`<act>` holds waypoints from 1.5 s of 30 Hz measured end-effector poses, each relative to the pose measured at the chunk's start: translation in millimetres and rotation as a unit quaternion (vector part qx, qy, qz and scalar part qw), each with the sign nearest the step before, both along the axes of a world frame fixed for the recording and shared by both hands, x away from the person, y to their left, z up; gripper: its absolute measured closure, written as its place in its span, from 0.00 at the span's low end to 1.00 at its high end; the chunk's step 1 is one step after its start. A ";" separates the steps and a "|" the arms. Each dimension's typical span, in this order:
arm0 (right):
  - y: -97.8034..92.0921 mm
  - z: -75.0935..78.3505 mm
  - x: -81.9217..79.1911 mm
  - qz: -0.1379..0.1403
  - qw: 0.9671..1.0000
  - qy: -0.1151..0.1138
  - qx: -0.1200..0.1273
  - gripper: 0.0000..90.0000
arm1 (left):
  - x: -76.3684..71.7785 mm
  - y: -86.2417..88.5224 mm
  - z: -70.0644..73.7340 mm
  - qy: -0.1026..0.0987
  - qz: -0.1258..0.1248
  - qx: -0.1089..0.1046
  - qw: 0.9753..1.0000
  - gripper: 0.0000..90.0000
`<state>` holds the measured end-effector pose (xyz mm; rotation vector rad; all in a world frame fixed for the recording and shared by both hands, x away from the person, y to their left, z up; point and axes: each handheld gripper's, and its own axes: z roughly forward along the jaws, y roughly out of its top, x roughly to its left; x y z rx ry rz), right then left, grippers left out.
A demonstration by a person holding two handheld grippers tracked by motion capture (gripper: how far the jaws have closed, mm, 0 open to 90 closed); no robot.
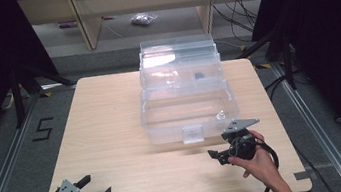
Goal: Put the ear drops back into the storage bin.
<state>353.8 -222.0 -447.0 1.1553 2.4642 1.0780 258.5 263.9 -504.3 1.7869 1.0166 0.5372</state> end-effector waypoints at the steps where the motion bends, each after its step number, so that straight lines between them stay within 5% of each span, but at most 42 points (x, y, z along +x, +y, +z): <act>1: -0.2 -1.6 -0.4 0.000 1.000 -0.002 0.004 0.21 | 0.0 -0.3 -0.1 0.000 -0.001 0.001 1.000 0.16; 5: -2.8 -3.6 -4.0 -0.008 1.000 0.008 0.008 0.21 | -0.8 -0.8 0.5 0.004 0.003 0.006 1.000 0.16; 7: -6.2 -7.0 -5.2 -0.008 1.000 -0.006 0.012 0.21 | 0.3 -1.1 -0.4 0.003 0.001 0.005 1.000 0.16; 28: -20.6 -25.5 -24.0 -0.021 0.999 -0.012 0.029 0.18 | -0.1 -2.3 -0.2 0.002 -0.001 0.004 1.000 0.16; 30: -20.4 -25.2 -28.6 -0.036 0.999 0.002 0.035 0.18 | -0.2 -2.5 -0.2 0.001 -0.002 0.004 1.000 0.16; 33: -23.9 -26.7 -29.8 -0.031 0.999 -0.013 0.030 0.18 | -0.5 -1.8 0.4 0.001 -0.001 0.006 1.000 0.16; 39: -29.0 -31.9 -36.0 -0.032 0.999 -0.008 0.021 0.18 | -0.4 -1.6 0.4 0.000 -0.001 0.004 1.000 0.16; 41: -29.7 -32.0 -39.8 -0.039 0.999 0.009 0.029 0.18 | -0.1 -1.7 0.1 0.001 -0.002 -0.001 1.000 0.16; 43: -33.4 -32.6 -40.0 -0.026 0.999 -0.010 0.016 0.18 | -0.3 -2.0 -0.1 -0.001 0.000 -0.002 1.000 0.16; 45: -33.5 -33.3 -41.5 -0.032 0.999 -0.004 0.022 0.18 | -0.2 -1.7 0.1 -0.002 -0.001 0.001 1.000 0.16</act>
